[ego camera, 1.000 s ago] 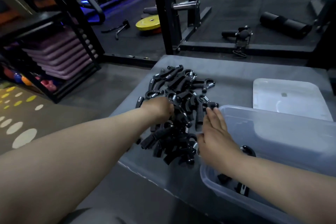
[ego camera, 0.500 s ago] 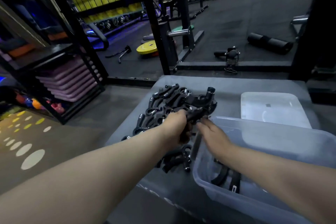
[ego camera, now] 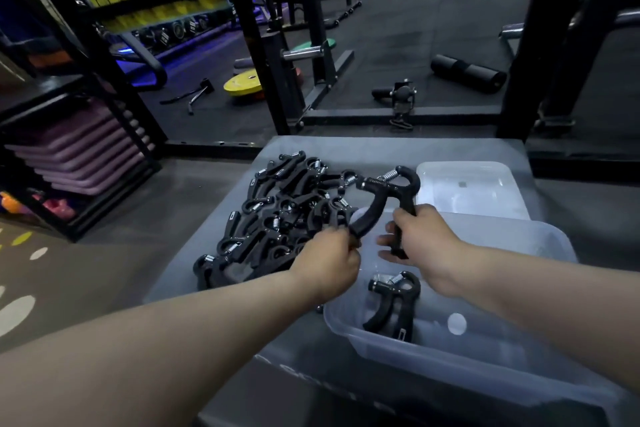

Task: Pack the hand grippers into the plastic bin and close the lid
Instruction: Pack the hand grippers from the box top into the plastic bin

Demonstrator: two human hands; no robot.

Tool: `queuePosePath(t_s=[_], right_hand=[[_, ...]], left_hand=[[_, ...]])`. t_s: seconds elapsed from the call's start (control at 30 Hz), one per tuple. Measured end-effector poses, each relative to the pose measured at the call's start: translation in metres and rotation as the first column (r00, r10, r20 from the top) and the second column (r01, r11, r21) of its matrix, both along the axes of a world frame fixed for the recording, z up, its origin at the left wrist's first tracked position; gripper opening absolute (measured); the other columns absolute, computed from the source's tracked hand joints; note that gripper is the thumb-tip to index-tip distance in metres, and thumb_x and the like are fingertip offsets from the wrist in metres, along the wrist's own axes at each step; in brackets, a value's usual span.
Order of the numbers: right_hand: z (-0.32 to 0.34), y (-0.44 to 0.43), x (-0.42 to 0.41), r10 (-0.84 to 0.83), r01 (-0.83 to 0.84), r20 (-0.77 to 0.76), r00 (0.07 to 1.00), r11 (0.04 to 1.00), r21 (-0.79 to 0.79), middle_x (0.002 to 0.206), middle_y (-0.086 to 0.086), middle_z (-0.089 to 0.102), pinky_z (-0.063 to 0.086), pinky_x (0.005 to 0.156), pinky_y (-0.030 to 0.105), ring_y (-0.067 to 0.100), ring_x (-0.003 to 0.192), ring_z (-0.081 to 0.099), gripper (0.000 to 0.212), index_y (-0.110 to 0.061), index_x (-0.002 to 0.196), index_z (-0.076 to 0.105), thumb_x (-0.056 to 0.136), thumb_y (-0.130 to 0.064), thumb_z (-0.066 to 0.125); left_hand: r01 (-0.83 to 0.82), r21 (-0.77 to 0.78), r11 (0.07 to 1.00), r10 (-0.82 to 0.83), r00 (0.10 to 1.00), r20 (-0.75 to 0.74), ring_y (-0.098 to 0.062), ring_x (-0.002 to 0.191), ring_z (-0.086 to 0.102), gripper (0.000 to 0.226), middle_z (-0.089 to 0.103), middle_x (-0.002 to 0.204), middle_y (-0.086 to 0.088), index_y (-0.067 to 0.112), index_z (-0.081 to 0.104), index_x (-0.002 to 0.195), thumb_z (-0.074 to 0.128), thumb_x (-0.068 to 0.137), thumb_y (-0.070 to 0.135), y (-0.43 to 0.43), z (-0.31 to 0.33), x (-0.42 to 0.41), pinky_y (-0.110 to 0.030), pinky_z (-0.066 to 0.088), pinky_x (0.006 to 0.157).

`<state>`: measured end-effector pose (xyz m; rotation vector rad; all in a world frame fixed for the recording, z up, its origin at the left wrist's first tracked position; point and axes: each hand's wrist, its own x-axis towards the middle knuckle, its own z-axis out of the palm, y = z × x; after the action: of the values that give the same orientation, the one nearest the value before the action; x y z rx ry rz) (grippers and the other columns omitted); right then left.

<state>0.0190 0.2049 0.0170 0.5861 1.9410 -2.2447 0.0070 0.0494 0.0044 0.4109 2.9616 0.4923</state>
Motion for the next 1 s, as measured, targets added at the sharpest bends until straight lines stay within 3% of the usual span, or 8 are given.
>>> queuePosePath(t_s=[0.07, 0.17, 0.3, 0.5, 0.6, 0.7, 0.9, 1.0], right_hand=[[0.001, 0.016, 0.009, 0.058, -0.059, 0.026, 0.998, 0.997, 0.053, 0.080, 0.009, 0.049, 0.055, 0.061, 0.036, 0.021, 0.063, 0.052, 0.007, -0.009, 0.102, 0.044, 0.102, -0.016, 0.041], [-0.005, 0.041, 0.024, 0.120, -0.133, 0.102, 0.988, 0.981, 0.138, 0.070, 0.012, 0.044, 0.036, 0.050, 0.028, 0.021, 0.050, 0.041, 0.009, -0.008, 0.086, 0.044, 0.095, -0.007, 0.046], [-0.042, 0.063, 0.046, 0.150, -0.252, 0.340, 0.928, 0.926, 0.280, 0.054, 0.010, 0.045, 0.036, 0.044, 0.022, 0.019, 0.041, 0.040, 0.012, -0.005, 0.073, 0.050, 0.083, -0.001, 0.055], [-0.081, 0.082, 0.056, 0.151, -0.436, 0.526, 0.837, 0.765, 0.474, 0.061, 0.008, 0.056, 0.040, 0.051, 0.021, 0.019, 0.053, 0.051, 0.020, -0.010, 0.063, 0.059, 0.082, -0.010, 0.065], [-0.094, 0.086, 0.050, 0.115, -0.437, 0.616, 0.779, 0.804, 0.403, 0.064, 0.012, 0.057, 0.048, 0.054, 0.029, 0.022, 0.054, 0.053, 0.008, -0.008, 0.083, 0.065, 0.085, -0.011, 0.058], [-0.095, 0.082, 0.043, 0.180, -0.556, 0.723, 0.668, 0.766, 0.323, 0.059, 0.012, 0.056, 0.052, 0.052, 0.037, 0.022, 0.048, 0.055, 0.014, -0.007, 0.082, 0.061, 0.090, -0.012, 0.052], [-0.104, 0.077, 0.034, 0.173, -0.679, 0.757, 0.630, 0.595, 0.429, 0.098, 0.015, 0.068, 0.058, 0.065, 0.046, 0.032, 0.085, 0.070, 0.020, -0.005, 0.101, 0.065, 0.094, -0.012, 0.047], [-0.109, 0.078, 0.036, 0.176, -0.724, 0.727, 0.664, 0.397, 0.565, 0.107, 0.009, 0.069, 0.056, 0.082, 0.038, 0.029, 0.097, 0.068, 0.029, -0.008, 0.112, 0.066, 0.093, -0.023, 0.050]], left_hand=[[-0.005, -0.129, 0.992, -0.004, 0.997, -0.072, -0.035, 0.117, 0.045, 0.037, 0.049, 0.126, -0.014, 0.012, 0.053, 0.126, 0.044, 0.091, 0.021, 0.001, -0.012, 0.004, -0.039, 0.037, 0.099], [0.054, -0.056, 0.997, -0.053, 0.998, 0.030, -0.033, 0.140, 0.025, 0.061, 0.025, 0.151, -0.014, 0.010, 0.019, 0.154, 0.039, 0.097, 0.017, 0.005, -0.020, 0.006, -0.040, 0.021, 0.116], [0.049, -0.019, 0.999, -0.046, 0.992, 0.121, -0.026, 0.150, 0.006, 0.071, 0.002, 0.163, -0.006, 0.013, -0.001, 0.157, 0.036, 0.096, 0.011, 0.007, -0.025, 0.004, -0.038, 0.009, 0.123], [-0.022, 0.088, 0.996, 0.010, 0.990, 0.139, -0.017, 0.152, 0.001, 0.073, 0.000, 0.165, 0.002, 0.019, 0.001, 0.158, 0.032, 0.093, 0.005, 0.008, -0.030, 0.003, -0.036, 0.005, 0.124], [-0.024, 0.130, 0.991, 0.007, 0.992, 0.127, -0.017, 0.151, 0.004, 0.075, 0.003, 0.165, 0.002, 0.019, 0.005, 0.158, 0.032, 0.091, 0.002, 0.006, -0.033, 0.002, -0.037, 0.008, 0.124], [-0.026, 0.129, 0.991, 0.010, 0.992, 0.126, -0.016, 0.151, 0.004, 0.075, 0.003, 0.165, 0.003, 0.021, 0.004, 0.159, 0.032, 0.091, 0.002, 0.006, -0.036, 0.002, -0.038, 0.009, 0.124], [-0.031, 0.119, 0.992, 0.015, 0.992, 0.126, -0.015, 0.151, 0.003, 0.075, 0.002, 0.165, 0.005, 0.022, 0.003, 0.159, 0.031, 0.092, 0.002, 0.006, -0.037, 0.002, -0.037, 0.009, 0.124], [-0.028, 0.116, 0.993, 0.014, 0.992, 0.123, -0.015, 0.151, 0.003, 0.075, 0.002, 0.165, 0.005, 0.021, 0.003, 0.159, 0.030, 0.092, 0.003, 0.005, -0.037, 0.001, -0.036, 0.008, 0.124]])
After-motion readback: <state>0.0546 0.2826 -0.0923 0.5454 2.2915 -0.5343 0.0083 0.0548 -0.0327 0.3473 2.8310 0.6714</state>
